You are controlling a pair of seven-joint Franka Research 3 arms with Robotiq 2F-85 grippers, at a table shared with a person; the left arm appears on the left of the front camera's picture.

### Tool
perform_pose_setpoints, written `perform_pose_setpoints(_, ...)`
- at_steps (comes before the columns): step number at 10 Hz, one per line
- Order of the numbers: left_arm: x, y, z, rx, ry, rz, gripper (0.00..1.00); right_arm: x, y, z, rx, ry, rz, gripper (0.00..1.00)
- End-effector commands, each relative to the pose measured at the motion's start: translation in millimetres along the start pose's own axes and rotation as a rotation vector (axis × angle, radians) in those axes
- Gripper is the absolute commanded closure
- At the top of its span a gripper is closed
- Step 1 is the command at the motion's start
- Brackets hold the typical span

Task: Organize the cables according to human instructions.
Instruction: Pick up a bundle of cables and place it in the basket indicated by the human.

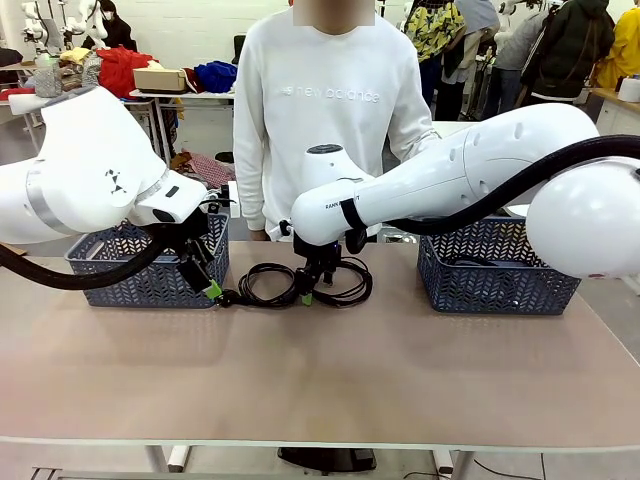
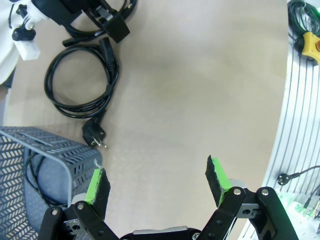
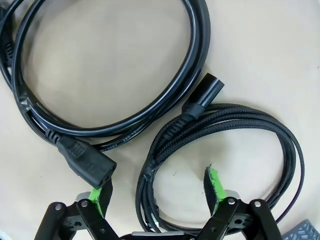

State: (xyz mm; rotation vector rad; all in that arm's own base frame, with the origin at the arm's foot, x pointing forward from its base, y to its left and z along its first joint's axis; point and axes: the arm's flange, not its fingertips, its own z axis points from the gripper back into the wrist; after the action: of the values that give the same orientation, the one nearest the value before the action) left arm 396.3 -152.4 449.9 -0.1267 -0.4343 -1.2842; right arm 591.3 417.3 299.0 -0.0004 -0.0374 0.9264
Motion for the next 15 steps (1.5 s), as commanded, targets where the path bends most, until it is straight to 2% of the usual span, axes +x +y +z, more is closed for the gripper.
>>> perform_pose_setpoints(1, 0, -1, 1, 0.006, 0.003, 0.007, 0.00, 7, -1, 4, -0.024, 0.012, -0.035, 0.24)
perform_pose_setpoints(2, 0, -1, 1, 0.006, 0.003, 0.007, 0.00, 7, -1, 4, -0.024, 0.007, -0.037, 0.39)
perform_pose_setpoints(3, 0, -1, 1, 0.006, 0.003, 0.007, 0.00, 7, -1, 4, -0.022, 0.001, -0.039, 0.44)
perform_pose_setpoints(4, 0, -1, 1, 0.006, 0.003, 0.007, 0.00, 8, -1, 3, -0.018, 0.000, -0.037, 0.59)
perform_pose_setpoints(5, 0, -1, 1, 0.006, 0.003, 0.007, 0.00, 8, -1, 2, -0.013, -0.002, -0.036, 0.64)
perform_pose_setpoints(6, 0, -1, 1, 0.006, 0.003, 0.007, 0.00, 8, -1, 1, 0.001, -0.006, -0.032, 0.79)
perform_pose_setpoints(7, 0, -1, 1, 0.006, 0.003, 0.007, 0.00, 7, -1, 1, 0.016, -0.010, -0.042, 0.83)
perform_pose_setpoints(8, 0, -1, 1, 0.006, 0.003, 0.007, 0.00, 5, -2, 0, 0.043, -0.011, -0.070, 0.99)
perform_pose_setpoints(13, 0, -1, 1, 0.006, 0.003, 0.007, 0.00, -17, -21, 10, 0.107, -0.035, -0.299, 1.00)
perform_pose_setpoints(15, 0, -1, 1, 0.006, 0.003, 0.007, 0.00, -27, -24, 24, 0.062, -0.054, -0.367, 1.00)
